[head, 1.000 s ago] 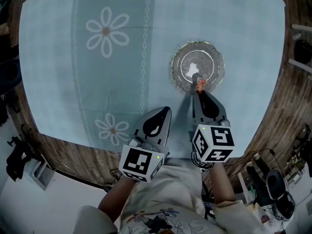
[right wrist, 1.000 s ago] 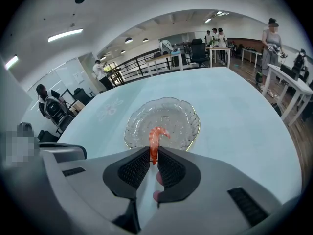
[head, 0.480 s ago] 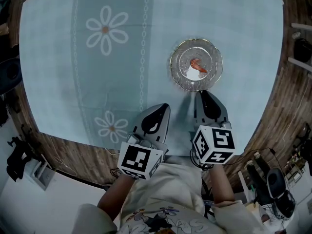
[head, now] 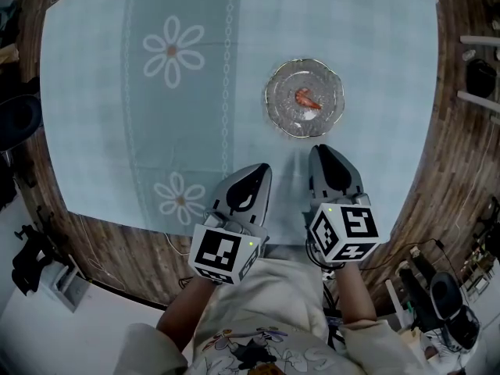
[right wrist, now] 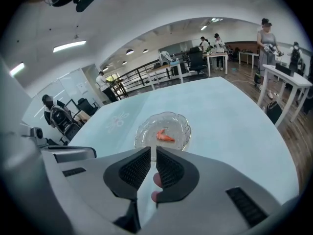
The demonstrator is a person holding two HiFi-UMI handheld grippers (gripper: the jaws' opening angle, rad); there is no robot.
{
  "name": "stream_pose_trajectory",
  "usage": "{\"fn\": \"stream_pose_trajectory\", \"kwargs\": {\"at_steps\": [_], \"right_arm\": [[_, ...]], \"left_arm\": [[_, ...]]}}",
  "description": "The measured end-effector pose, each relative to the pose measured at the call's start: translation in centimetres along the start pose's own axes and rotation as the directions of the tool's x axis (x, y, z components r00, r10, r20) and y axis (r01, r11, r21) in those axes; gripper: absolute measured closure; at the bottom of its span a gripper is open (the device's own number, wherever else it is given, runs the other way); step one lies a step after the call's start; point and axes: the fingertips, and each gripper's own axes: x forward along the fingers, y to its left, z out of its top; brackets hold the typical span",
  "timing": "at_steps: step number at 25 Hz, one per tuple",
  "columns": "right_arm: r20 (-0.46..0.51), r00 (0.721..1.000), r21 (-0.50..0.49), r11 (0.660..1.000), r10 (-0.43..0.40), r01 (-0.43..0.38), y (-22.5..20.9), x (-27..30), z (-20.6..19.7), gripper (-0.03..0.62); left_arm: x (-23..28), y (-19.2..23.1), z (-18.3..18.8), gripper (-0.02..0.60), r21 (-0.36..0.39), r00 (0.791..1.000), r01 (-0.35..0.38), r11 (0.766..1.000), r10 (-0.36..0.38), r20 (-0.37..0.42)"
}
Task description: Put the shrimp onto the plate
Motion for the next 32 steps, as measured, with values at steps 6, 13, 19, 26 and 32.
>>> {"fn": "stream_pose_trajectory", "kwargs": {"at_steps": [6,13,19,26,32], "right_arm": [[0.054,0.998,0.029,0.999,0.031,-0.032,0.5,-1.7,1.2,0.556],[0.096,0.993,-0.045,0.997,0.071,-0.067,2.6,-5.0,2.4,0.556],[0.13,0.984,-0.098,0.989,0.123,-0.11,4.4,-8.3,3.7,0.556],[0.155,0.974,-0.145,0.979,0.166,-0.143,5.9,-11.2,4.0,0.559],[0.166,0.962,-0.134,0.971,0.219,-0.198,7.1,-13.6,3.8,0.562]], "left_arm": [[-1.8,-1.0,0.6,0.574,0.027,1.0,-0.008,1.0,0.007,0.021],[-4.7,-2.8,1.5,0.574,0.066,0.999,-0.004,0.998,0.001,0.054],[-7.3,-4.7,2.9,0.574,0.095,0.995,-0.014,0.995,0.004,0.099],[-10.0,-5.8,4.5,0.574,0.118,0.988,-0.043,0.992,0.024,0.153],[-12.1,-7.3,5.2,0.574,0.138,0.982,-0.039,0.99,0.012,0.191]]}}
